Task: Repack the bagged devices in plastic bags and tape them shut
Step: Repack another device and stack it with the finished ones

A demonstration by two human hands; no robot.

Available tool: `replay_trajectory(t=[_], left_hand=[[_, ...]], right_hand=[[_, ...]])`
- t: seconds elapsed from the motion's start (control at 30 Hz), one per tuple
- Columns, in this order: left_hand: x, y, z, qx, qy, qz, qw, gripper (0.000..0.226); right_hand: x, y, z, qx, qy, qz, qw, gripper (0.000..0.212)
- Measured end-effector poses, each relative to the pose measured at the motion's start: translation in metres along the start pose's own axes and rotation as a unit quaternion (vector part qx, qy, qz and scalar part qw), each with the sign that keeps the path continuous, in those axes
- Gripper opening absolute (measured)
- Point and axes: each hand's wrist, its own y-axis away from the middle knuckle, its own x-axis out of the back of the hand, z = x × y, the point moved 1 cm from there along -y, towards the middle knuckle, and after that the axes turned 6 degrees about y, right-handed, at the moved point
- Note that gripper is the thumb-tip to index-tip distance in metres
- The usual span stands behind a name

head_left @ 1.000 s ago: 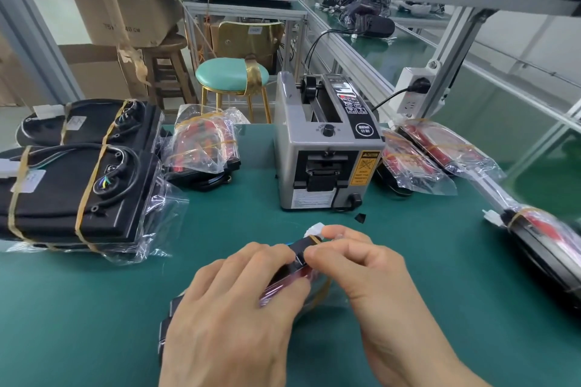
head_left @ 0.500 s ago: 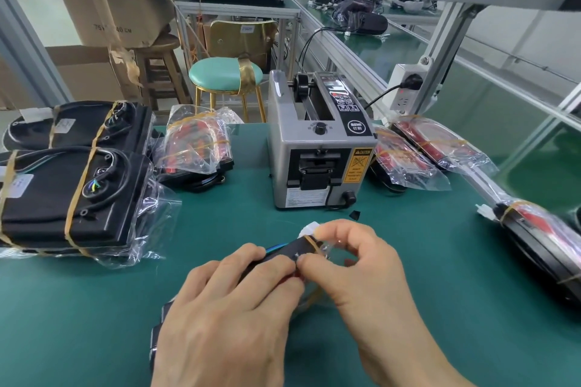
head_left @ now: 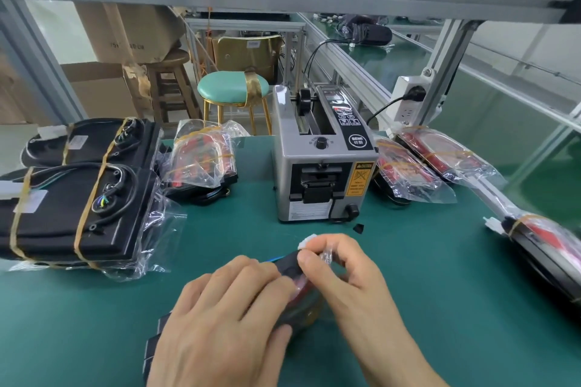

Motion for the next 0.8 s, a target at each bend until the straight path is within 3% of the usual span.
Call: replay_trajectory(t=[0.07, 0.17, 0.23, 0.3, 0.37, 0.43, 0.5, 0.6, 0.67, 0.7, 0.8], left_hand=[[0.002, -0.005, 0.000, 0.058, 0.040, -0.079, 0.994, 0.046], [0.011, -0.016, -0.002, 0.198, -0.043, -0.163, 0.965, 0.080], [0.013, -0.014, -0.010, 0.269, -0.021, -0.132, 0.954, 0.072], [0.020, -0.010, -0.021, 0.331, 0.130, -0.031, 0.934, 0.065], [0.028, -0.007, -0.030, 0.385, 0.328, 0.065, 0.860, 0.056], [0.027, -0.003, -0.036, 0.412, 0.500, 0.119, 0.753, 0.032], [0.022, 0.004, -0.038, 0.433, 0.603, 0.120, 0.659, 0.021], [0.011, 0.020, -0.040, 0.417, 0.685, 0.163, 0.575, 0.026], [0.005, 0.029, -0.044, 0.338, 0.726, 0.209, 0.562, 0.047], [0.003, 0.034, -0.048, 0.305, 0.725, 0.209, 0.582, 0.060], [0.003, 0.033, -0.050, 0.238, 0.700, 0.183, 0.647, 0.072]], right_hand=[[0.003, -0.007, 0.003, -0.009, -0.013, 0.022, 1.000, 0.006], [0.015, -0.016, 0.008, -0.038, -0.048, 0.016, 0.998, 0.017], [0.022, -0.013, 0.016, -0.056, -0.043, -0.020, 0.997, 0.036], [0.024, -0.004, 0.026, -0.082, -0.035, -0.047, 0.995, 0.050], [0.018, 0.004, 0.030, -0.110, -0.051, -0.095, 0.988, 0.049], [0.009, 0.009, 0.030, -0.111, -0.081, -0.176, 0.975, 0.057], [0.000, 0.013, 0.022, -0.067, -0.104, -0.239, 0.963, 0.069], [-0.005, 0.018, 0.004, 0.070, -0.077, -0.268, 0.958, 0.064], [-0.005, 0.020, -0.003, 0.113, -0.062, -0.276, 0.953, 0.060], [-0.005, 0.020, -0.002, 0.121, -0.065, -0.277, 0.951, 0.060], [-0.002, 0.016, 0.002, 0.115, -0.107, -0.275, 0.949, 0.067]])
